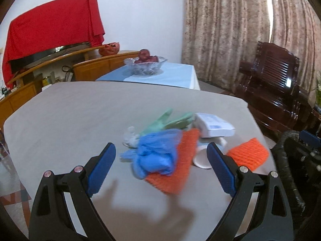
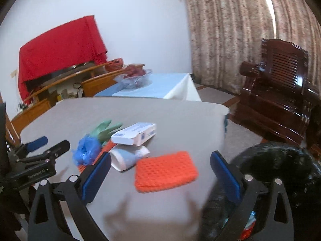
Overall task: Collect trash
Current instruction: 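Move both tools back to the table and grasp the orange foam net with the right tool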
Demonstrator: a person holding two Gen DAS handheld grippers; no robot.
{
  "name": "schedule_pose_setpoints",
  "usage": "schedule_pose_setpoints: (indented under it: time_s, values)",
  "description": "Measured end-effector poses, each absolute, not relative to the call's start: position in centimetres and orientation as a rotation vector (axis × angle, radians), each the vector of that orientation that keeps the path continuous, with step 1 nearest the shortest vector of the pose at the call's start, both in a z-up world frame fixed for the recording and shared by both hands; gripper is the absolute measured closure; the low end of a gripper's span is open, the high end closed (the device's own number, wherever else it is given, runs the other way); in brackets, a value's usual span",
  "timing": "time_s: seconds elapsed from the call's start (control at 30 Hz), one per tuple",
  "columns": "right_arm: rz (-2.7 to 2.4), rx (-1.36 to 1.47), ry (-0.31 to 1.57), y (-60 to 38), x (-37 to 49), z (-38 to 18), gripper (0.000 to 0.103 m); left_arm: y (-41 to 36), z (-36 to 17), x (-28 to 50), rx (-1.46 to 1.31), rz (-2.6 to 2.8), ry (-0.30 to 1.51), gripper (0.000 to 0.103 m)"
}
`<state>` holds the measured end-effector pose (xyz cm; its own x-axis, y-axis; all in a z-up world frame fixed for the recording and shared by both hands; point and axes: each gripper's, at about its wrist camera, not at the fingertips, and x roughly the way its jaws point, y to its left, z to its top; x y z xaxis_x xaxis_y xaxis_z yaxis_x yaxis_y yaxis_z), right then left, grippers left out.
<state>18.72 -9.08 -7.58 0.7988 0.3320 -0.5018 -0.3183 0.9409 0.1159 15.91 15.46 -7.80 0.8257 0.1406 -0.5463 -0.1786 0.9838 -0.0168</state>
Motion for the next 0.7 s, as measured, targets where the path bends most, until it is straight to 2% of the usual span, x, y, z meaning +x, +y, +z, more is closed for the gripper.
schedule_pose_setpoints:
  time_s: [0.53, 0.7]
  values:
    - [0.302, -0.023, 0.745, -5.3, 23.9, -14.6, 0.007, 17.6, -11.4, 18.8, -0.103, 0.186, 0.651, 0.014]
    - [0.287, -0.03, 0.782, -5.2, 24.7, -15.2, 0.016, 17.4, -12.1, 19.6, -0.107, 0.182, 0.673, 0.014]
